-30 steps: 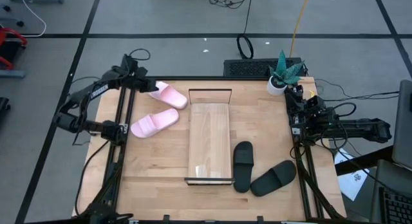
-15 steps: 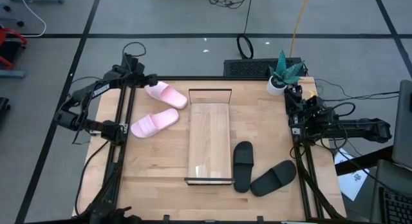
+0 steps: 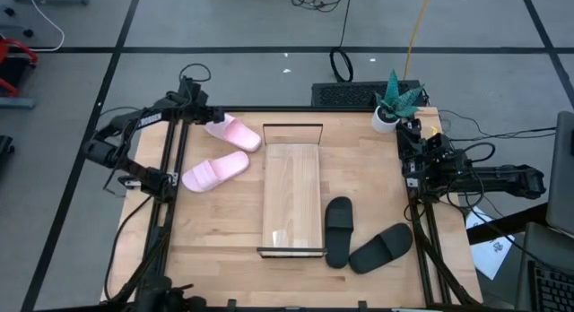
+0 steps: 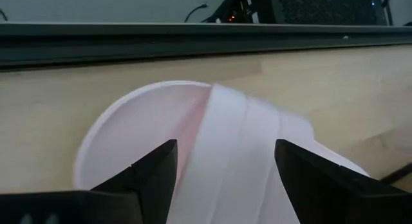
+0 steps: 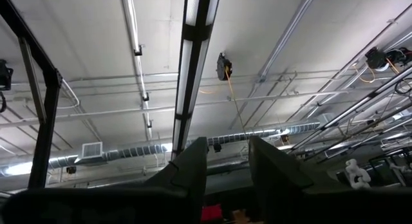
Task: Pick and place slides into the shelf
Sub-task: Put the top pink slide on the shelf
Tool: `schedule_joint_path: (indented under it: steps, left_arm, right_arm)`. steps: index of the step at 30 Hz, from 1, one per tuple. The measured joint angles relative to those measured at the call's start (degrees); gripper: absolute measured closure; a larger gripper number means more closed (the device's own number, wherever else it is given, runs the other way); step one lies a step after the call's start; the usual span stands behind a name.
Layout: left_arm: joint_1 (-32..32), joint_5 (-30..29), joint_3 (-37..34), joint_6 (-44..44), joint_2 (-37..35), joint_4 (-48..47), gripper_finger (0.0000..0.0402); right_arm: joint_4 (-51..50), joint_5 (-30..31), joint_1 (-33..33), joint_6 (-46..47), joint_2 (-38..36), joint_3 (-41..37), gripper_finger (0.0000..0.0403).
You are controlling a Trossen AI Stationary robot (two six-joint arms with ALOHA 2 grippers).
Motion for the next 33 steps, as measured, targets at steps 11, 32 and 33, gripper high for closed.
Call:
schedule_joint_path:
  steps: [11, 32, 33]
  left_arm:
    - [-1.38, -1.38, 0.0, -0.47, 0.77, -0.23, 0.0144]
    - [-1.3, 7.62, 0.0, 1.29, 0.74, -3.03, 0.0153]
    - [-1.3, 7.62, 0.0, 1.3, 0.74, -3.03, 0.0161]
  right_arm:
    - [0.0, -0.12, 0.0, 1.27, -0.01, 0.0, 0.0296]
    - [-0.02, 0.06, 0.0, 1.14, -0.01, 0.0, 0.0296]
    - [-0.02, 0.06, 0.0, 1.12, -0.01, 0.0, 0.0296]
